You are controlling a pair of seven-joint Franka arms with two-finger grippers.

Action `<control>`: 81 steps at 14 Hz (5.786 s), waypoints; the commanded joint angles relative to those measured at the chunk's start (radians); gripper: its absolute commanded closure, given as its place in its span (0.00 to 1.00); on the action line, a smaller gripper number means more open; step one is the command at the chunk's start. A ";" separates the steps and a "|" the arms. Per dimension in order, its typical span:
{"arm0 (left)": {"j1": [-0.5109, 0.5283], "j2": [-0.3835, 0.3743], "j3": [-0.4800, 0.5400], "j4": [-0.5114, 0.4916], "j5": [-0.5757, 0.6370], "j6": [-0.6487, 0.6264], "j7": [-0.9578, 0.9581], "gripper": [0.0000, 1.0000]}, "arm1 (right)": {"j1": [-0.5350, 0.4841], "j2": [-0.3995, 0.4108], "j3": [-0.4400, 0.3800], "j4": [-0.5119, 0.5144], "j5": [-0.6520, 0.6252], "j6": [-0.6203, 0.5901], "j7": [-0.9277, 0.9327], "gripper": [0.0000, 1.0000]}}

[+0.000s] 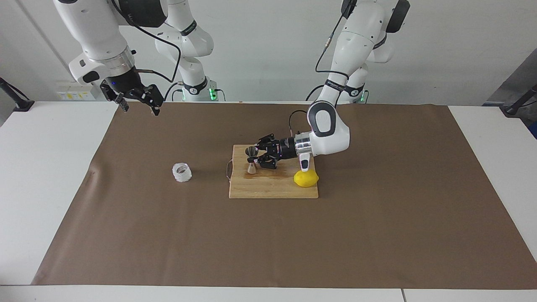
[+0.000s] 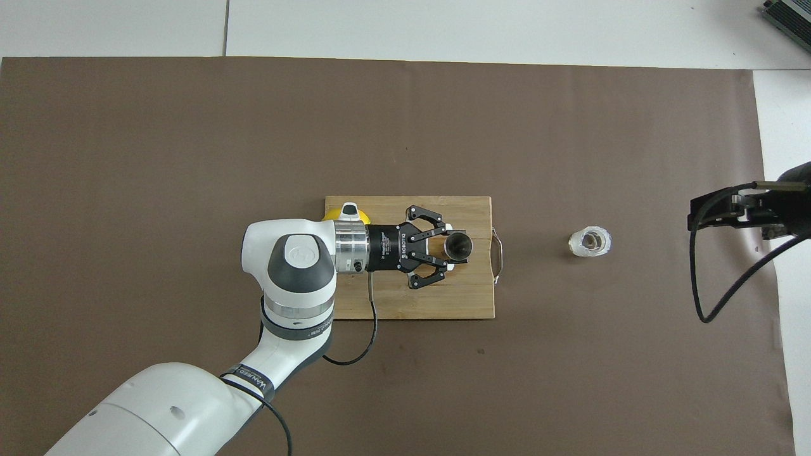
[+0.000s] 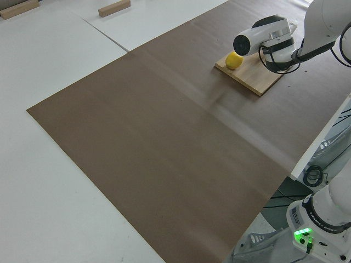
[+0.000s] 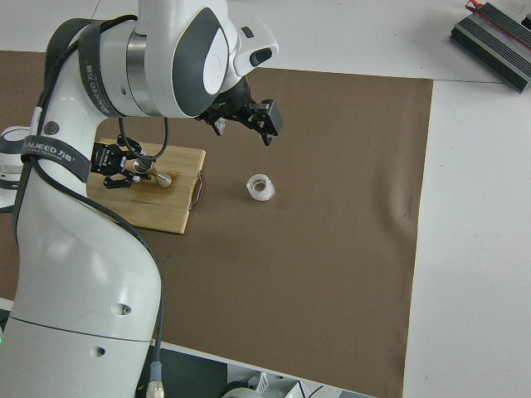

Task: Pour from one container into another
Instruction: 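Release the steel cup on the board while the right gripper reaches out, then close the right gripper around the white cup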

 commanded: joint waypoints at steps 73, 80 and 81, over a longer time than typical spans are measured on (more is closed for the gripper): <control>0.477 -0.444 0.024 0.308 1.797 -0.557 0.648 0.00 | -0.183 0.353 0.009 -0.468 0.783 0.557 -2.435 0.78; 0.490 -0.445 0.026 0.308 1.797 -0.558 0.646 0.00 | -0.124 0.286 0.009 -0.460 0.778 0.589 -2.291 0.91; 0.493 -0.445 0.026 0.302 1.797 -0.554 0.646 0.00 | -0.106 0.266 0.009 -0.460 0.777 0.595 -2.247 0.93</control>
